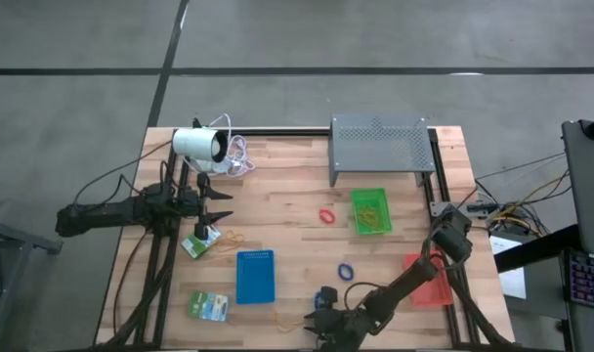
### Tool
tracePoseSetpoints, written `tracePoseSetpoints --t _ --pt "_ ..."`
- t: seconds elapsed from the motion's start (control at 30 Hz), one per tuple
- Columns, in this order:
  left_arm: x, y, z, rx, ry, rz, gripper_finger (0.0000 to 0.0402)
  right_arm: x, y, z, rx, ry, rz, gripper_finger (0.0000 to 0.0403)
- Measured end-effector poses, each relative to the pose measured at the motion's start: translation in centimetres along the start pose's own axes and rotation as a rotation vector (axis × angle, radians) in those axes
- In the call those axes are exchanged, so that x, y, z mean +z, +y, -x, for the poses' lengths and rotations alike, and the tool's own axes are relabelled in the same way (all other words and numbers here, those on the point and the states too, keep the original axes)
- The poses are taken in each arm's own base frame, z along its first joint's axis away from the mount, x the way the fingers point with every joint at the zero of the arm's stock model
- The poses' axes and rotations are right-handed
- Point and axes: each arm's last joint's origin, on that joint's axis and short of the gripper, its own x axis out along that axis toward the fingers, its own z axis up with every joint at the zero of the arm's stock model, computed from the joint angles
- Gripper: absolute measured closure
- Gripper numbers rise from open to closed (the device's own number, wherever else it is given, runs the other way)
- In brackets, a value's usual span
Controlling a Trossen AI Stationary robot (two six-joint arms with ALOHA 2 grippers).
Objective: Pick & Place Office Desk Supplies
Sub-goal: Put the yellow rubber band into the green bin
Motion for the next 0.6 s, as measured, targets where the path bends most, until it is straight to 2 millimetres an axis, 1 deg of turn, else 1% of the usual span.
tracePoseSetpoints --t 0.33,0.6 --pt "0.00 0.00 0.00 0.000 0.000 0.000 0.0190 0.59 0.23 -0.07 -0.030 0.063 0.038 0.0303" --pt "0.01 0.00 0.00 0.000 0.000 0.000 0.0190 0.49 0.17 -0.09 -0.036 0.068 0.043 0.0350"
